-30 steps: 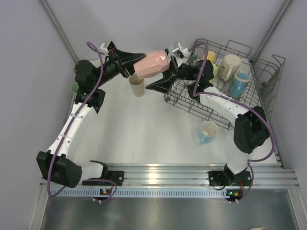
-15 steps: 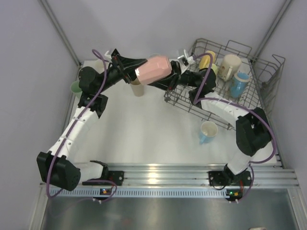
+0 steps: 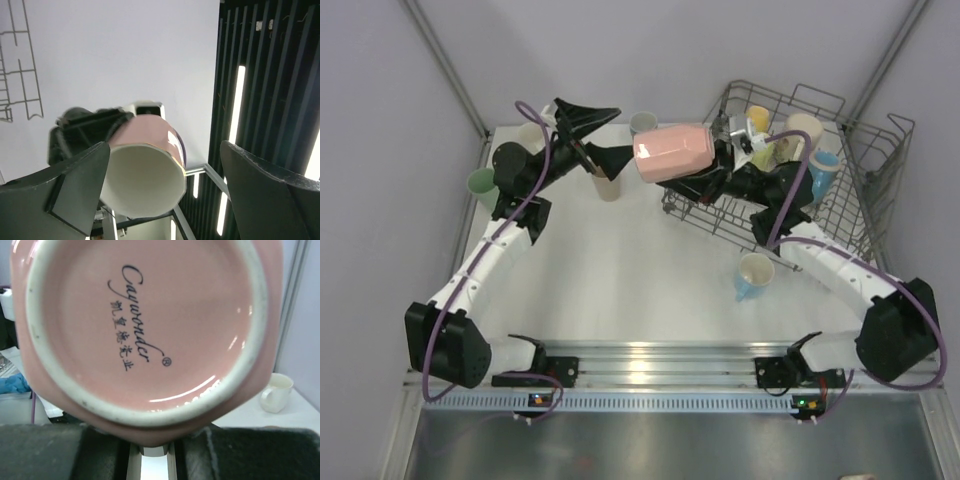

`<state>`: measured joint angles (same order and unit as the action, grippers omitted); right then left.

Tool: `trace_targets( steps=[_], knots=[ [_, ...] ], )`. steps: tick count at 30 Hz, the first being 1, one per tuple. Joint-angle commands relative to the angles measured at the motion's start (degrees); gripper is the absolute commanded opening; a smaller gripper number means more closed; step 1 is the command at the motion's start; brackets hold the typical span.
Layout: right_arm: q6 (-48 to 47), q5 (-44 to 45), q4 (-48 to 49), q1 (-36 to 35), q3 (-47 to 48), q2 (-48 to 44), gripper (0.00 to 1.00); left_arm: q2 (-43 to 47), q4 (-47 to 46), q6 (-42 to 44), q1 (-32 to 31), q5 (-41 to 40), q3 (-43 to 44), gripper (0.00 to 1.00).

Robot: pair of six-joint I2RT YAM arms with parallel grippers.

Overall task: Load the cups into the dish rack
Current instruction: Pass the cup from the left arm to the right, then place the cup upside down on the dish rack

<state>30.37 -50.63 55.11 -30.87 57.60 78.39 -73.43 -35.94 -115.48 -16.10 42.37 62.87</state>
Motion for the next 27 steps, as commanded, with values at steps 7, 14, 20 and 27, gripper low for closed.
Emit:
trace_targets(
  steps=[7, 14, 20, 27],
  knots=[
    [-8.6, 8.8, -17.4, 6.7, -1.1, -10.6, 0.00, -0.7, 18.0, 18.3, 1.3, -3.0, 5.2, 0.98],
    [-12.7, 30.1, -41.6, 7.9, 5.3, -9.9, 0.00, 0.5, 43.3, 43.0, 2.1, -12.5, 11.3, 0.98],
    [-7.1, 50.1, -51.7, 7.8, 9.3, -6.8, 0.00, 0.7, 51.1, 56.4, 2.6, -20.7, 9.3, 0.98],
    [-2.2, 66.8, -68.1, 6.2, 21.2, 4.4, 0.00, 1.3, 61.9, 73.0, 2.6, -33.9, 13.0, 0.98]
  ],
)
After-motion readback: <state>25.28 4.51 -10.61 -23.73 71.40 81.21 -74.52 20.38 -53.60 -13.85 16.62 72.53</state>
